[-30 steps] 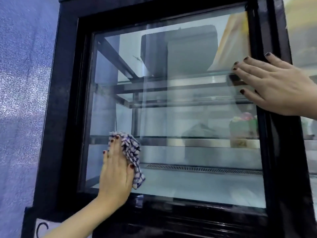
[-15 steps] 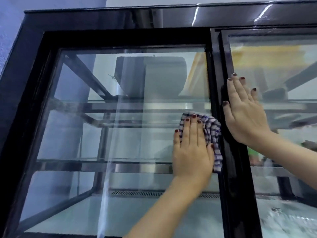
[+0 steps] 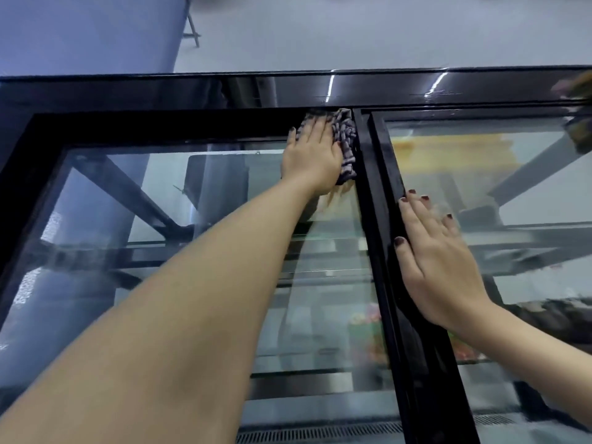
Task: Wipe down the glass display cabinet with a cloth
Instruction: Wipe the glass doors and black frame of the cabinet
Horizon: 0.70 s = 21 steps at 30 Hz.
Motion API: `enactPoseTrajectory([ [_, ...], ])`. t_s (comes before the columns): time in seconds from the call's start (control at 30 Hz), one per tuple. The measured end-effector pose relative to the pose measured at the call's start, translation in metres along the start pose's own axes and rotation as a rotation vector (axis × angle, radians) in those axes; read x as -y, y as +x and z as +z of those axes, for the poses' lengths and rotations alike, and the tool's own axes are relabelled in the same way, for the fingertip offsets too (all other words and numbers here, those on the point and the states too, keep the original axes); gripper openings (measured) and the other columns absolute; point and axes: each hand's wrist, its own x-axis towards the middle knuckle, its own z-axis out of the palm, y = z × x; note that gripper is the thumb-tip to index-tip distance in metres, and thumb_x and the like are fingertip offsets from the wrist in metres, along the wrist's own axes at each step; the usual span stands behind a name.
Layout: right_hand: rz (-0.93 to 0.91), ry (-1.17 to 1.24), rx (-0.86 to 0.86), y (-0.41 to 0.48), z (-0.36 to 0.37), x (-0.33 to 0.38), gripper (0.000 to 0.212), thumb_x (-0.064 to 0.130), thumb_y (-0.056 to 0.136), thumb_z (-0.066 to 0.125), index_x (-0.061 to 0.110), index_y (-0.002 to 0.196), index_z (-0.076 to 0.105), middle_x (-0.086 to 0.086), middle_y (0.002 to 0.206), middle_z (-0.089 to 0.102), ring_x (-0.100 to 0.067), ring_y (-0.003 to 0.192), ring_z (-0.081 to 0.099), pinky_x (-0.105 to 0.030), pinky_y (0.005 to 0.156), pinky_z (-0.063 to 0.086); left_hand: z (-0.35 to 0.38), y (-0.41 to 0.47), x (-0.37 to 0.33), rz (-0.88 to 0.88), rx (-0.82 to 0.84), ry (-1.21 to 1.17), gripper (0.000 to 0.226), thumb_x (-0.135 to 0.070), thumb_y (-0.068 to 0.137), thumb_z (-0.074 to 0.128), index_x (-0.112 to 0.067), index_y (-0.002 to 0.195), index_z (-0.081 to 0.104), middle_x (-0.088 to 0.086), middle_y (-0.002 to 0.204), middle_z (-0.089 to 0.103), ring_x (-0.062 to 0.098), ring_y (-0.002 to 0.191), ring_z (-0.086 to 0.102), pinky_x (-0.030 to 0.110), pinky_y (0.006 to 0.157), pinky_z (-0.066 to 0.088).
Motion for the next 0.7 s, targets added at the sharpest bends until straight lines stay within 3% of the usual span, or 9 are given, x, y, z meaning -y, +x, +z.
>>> enactPoseTrajectory([
  [0.13, 0.002, -0.031, 0.038, -0.001, -0.003, 0.005, 0.070, 0.042, 0.086, 0.013, 0.019, 0.151, 0.005, 0.003, 0.159, -0.003, 0.000, 0.139, -0.013, -0.024, 0.113, -0.013, 0.000, -0.002, 0.024, -0.032, -0.064, -0.002, 0.053, -0.030, 0.101, 0.018, -0.014, 0.151, 0.012, -0.002, 0.159, 0.006, 0.014, 0.145, 0.002, 0.038, 0.116, -0.003],
  [0.27, -0.085, -0.172, 0.095, 0.009, -0.003, 0.008, 0.066, 0.048, 0.092, 0.006, 0.020, 0.150, -0.005, 0.004, 0.154, -0.021, -0.007, 0.138, -0.026, -0.032, 0.113, -0.015, -0.004, -0.011, 0.065, -0.128, -0.132, 0.019, 0.052, -0.028, 0.100, 0.021, -0.013, 0.150, 0.015, -0.001, 0.158, 0.010, 0.015, 0.145, 0.006, 0.038, 0.116, -0.001],
  [0.47, -0.128, -0.229, 0.062, 0.069, 0.000, 0.025, 0.066, 0.040, 0.097, 0.027, 0.006, 0.150, 0.008, -0.009, 0.159, 0.000, -0.019, 0.146, -0.010, -0.033, 0.115, -0.009, -0.023, -0.034, 0.147, -0.259, -0.175, 0.038, 0.052, -0.024, 0.100, 0.022, -0.009, 0.150, 0.016, 0.005, 0.158, 0.012, 0.019, 0.145, 0.008, 0.039, 0.116, 0.000],
  [0.6, -0.100, -0.314, 0.057, 0.105, 0.003, 0.034, 0.067, 0.042, 0.097, 0.027, 0.005, 0.150, 0.008, -0.014, 0.159, -0.002, -0.023, 0.146, -0.009, -0.039, 0.117, -0.006, -0.040, -0.058, 0.208, -0.354, -0.172, 0.079, 0.053, -0.022, 0.100, 0.020, -0.003, 0.149, 0.015, 0.013, 0.156, 0.015, 0.026, 0.143, 0.012, 0.039, 0.116, 0.001],
  [0.7, -0.096, -0.373, 0.049, 0.110, 0.007, 0.037, 0.070, 0.046, 0.096, 0.027, 0.007, 0.150, 0.008, -0.017, 0.158, -0.004, -0.026, 0.146, -0.009, -0.042, 0.117, -0.008, -0.054, -0.080, 0.256, -0.471, -0.186, 0.078, 0.051, -0.021, 0.099, 0.025, 0.000, 0.145, 0.023, 0.020, 0.152, 0.023, 0.037, 0.137, 0.022, 0.043, 0.113, 0.013],
])
